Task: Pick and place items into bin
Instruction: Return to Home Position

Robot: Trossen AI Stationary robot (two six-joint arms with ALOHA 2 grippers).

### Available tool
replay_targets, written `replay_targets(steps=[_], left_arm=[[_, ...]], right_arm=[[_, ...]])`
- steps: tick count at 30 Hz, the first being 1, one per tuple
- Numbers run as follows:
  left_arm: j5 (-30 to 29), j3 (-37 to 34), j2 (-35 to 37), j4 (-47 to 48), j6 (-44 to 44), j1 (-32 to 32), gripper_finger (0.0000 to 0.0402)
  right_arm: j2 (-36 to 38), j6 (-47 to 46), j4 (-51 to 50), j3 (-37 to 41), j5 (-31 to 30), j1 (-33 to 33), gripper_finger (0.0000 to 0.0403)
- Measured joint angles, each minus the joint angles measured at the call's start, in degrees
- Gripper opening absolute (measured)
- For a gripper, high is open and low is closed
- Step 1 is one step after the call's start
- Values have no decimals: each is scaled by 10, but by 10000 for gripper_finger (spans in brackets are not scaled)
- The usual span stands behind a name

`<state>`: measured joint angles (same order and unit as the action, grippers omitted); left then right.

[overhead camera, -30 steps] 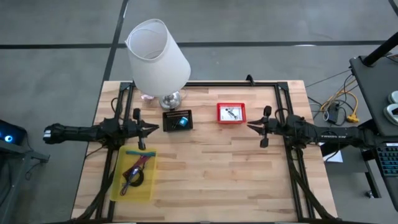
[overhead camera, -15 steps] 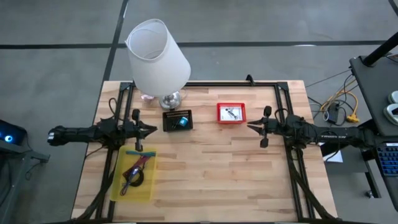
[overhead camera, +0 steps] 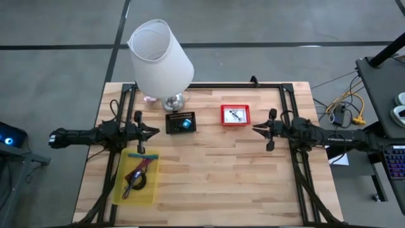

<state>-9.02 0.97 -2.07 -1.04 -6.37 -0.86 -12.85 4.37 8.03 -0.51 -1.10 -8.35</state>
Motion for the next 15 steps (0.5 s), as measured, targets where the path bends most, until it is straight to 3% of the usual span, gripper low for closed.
replay_targets(steps=[11, 15], left_arm=[[0, 0, -2, 0, 0, 0, 8], [0, 0, -2, -3, 0, 0, 8]], right_arm=[[127, -18, -18, 0, 1, 37, 38], [125, -11, -23, 0, 0, 37, 38]])
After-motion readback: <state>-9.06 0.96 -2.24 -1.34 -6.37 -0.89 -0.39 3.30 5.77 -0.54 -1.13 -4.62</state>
